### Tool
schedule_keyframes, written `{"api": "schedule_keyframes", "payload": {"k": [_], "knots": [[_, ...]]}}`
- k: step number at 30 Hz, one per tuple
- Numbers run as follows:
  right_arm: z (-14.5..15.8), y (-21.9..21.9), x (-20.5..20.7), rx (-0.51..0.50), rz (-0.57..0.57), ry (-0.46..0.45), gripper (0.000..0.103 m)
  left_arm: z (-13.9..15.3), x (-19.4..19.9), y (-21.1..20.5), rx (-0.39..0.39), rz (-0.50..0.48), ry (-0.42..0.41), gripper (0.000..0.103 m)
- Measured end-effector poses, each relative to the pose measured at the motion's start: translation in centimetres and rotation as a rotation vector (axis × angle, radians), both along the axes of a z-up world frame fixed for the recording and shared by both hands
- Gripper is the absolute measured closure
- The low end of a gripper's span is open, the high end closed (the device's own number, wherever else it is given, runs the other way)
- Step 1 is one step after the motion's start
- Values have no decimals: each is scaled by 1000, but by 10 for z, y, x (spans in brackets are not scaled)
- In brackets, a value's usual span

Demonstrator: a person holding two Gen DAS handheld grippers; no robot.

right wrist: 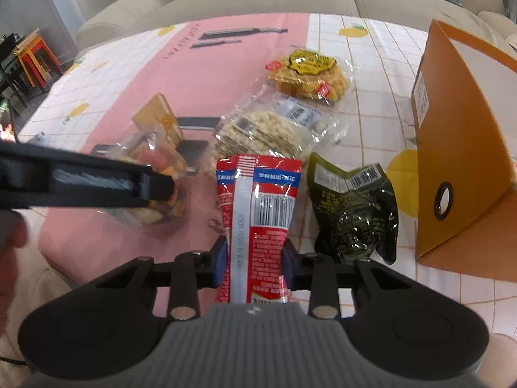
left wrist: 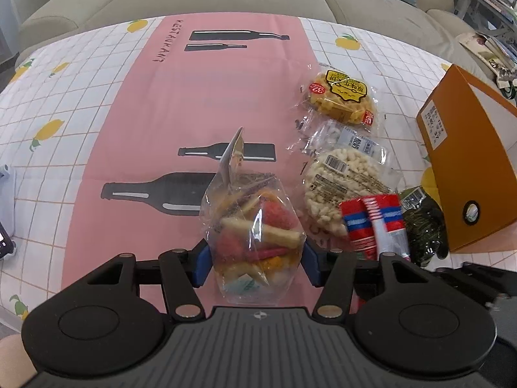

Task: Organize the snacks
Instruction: 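Lift the fruit bag and cracker bag and carry both over the orange box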

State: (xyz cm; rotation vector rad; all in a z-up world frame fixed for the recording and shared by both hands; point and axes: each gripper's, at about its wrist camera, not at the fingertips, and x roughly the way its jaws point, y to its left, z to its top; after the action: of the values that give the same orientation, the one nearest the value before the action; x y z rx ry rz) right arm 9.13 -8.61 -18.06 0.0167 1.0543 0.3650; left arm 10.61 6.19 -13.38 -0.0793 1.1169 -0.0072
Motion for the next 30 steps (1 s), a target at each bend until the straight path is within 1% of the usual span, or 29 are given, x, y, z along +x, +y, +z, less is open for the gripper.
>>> {"api": "schedule_keyframes", "payload": {"k": [3, 7, 11, 17, 23, 30], "knots": [[12, -1, -4, 6, 7, -32, 72, 4, -3, 2, -5, 17, -19, 42], [29, -9, -6, 30, -12, -64, 72, 17, -10, 2, -13, 19, -50, 42], [48, -22, -4, 65, -43, -65, 73, 37, -16, -3, -42, 6, -72, 42], [84, -53, 0, 133, -80, -65, 73, 75, -22, -20, -104, -32, -120, 42], [118, -94, 6, 150, -108, -58, 73, 110, -17, -53, -171, -119, -157, 42], [149, -157, 14, 174, -185, -48, 73, 128, 1, -110, -245, -255, -172, 42]]}}
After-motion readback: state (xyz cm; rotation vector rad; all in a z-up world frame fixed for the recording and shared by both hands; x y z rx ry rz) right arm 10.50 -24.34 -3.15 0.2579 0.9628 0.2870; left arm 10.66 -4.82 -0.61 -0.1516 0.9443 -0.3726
